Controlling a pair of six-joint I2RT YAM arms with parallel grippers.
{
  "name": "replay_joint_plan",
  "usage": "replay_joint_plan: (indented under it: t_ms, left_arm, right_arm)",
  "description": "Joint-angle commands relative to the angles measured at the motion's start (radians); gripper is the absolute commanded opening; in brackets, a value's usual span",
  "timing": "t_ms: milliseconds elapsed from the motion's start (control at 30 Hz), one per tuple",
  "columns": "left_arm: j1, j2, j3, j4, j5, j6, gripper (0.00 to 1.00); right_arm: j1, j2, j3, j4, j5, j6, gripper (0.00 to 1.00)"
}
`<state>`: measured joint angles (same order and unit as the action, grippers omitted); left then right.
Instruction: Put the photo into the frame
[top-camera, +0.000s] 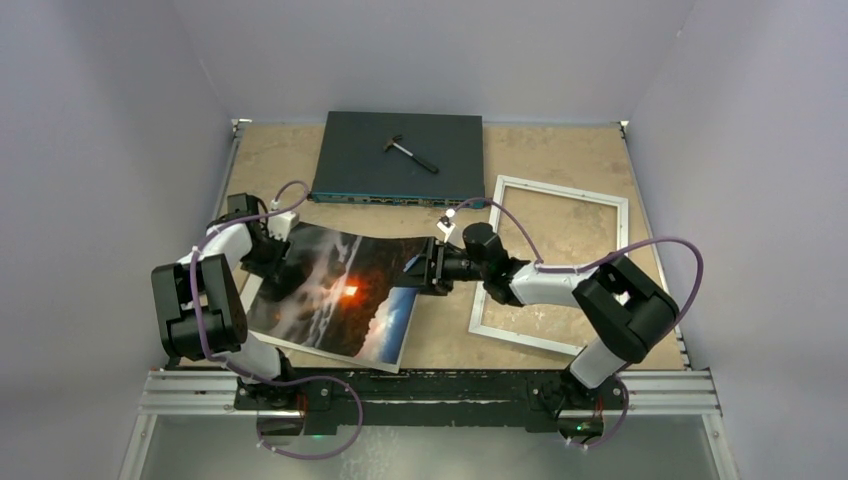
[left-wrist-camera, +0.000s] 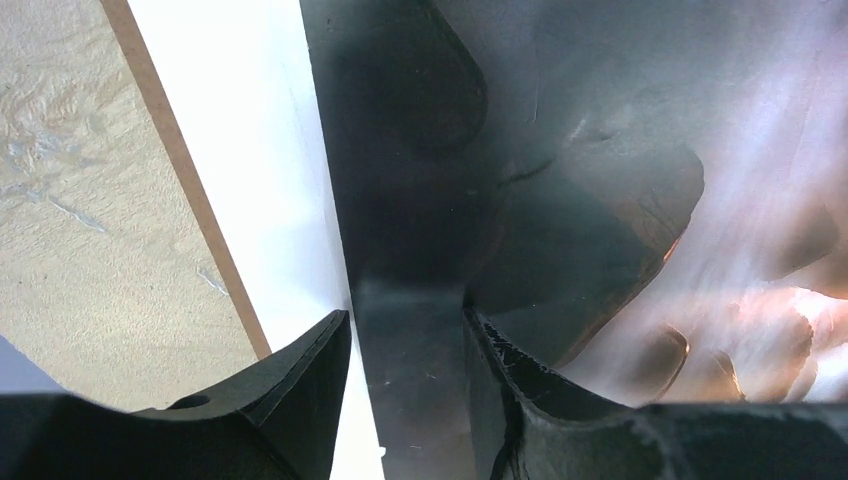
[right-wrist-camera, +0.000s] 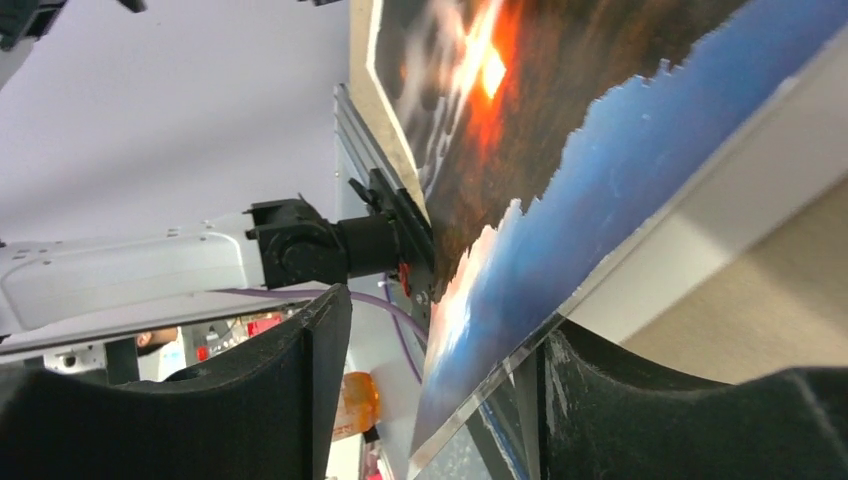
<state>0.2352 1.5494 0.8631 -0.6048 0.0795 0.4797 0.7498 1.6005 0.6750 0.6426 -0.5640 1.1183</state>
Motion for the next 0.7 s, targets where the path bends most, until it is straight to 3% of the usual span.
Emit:
replay_joint_plan:
  t_ms: [0,167,467,667]
  left_arm:
    - [-0.012,0.04,0.009,-0.028,0.048,-0.022,0.41]
    - [-0.008,0.069,0.029,-0.001,-0.006,-0.014,0.37]
    - [0.019,0.086,0.095,-0.012,-0.019,-0.009,0.37]
    - [0.031,0.088,0.117,-0.018,-0.036,0.004,0.36]
  right_arm:
    - [-0.024,-0.026,-0.044,0.041,0.002,-0.006,0.58]
    - [-0.047,-0.025,-0.068,0.046,-0.007,-0.008,0.5]
    - [-0.067,0.009,-0.095,0.099,-0.026,0.018,0.31]
    - [-0.077,0.031,-0.099,0.118,-0.044,0.024,0.23]
